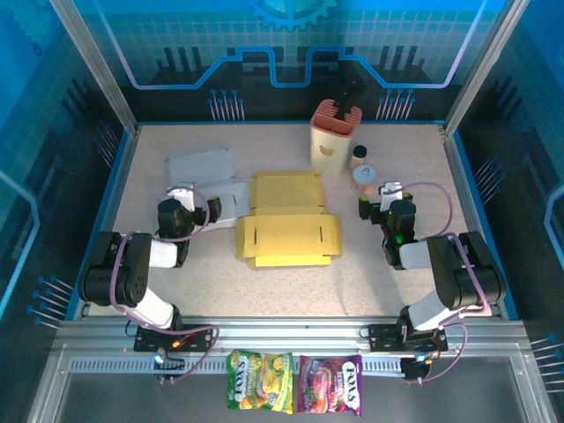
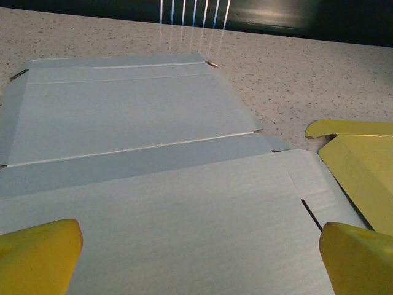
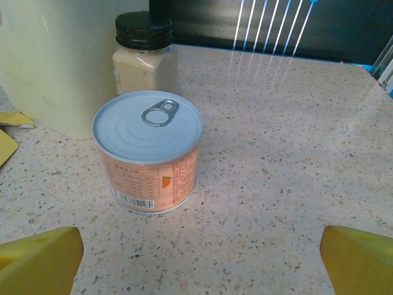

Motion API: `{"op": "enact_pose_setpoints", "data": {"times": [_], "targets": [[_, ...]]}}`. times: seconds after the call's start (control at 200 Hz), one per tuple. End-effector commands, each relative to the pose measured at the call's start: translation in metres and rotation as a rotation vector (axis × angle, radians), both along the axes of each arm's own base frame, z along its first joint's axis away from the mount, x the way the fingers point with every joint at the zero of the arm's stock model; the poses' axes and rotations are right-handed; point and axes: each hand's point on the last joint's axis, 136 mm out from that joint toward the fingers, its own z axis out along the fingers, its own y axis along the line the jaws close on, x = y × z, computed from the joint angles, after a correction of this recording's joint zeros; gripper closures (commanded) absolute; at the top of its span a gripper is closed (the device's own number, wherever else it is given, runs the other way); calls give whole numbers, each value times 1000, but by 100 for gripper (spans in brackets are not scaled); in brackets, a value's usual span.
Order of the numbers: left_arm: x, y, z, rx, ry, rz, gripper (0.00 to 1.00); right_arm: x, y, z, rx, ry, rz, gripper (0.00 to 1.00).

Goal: Fold the paper box

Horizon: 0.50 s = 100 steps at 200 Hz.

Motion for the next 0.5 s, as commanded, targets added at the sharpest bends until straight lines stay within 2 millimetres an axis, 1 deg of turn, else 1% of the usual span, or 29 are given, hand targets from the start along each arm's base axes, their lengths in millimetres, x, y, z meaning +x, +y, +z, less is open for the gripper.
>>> {"op": "enact_pose_setpoints", "data": {"times": [0.0,0.145,0.495], "targets": [[3,-5,12,13,-43,-31,1,5,-1,7,0,-20,4,0],[6,0,11,16,-31,-4,1,5,0,7,0,-18,6,0],[6,-1,11,15,-29,-7,1,5,-1,7,2,-17,6,0]]}}
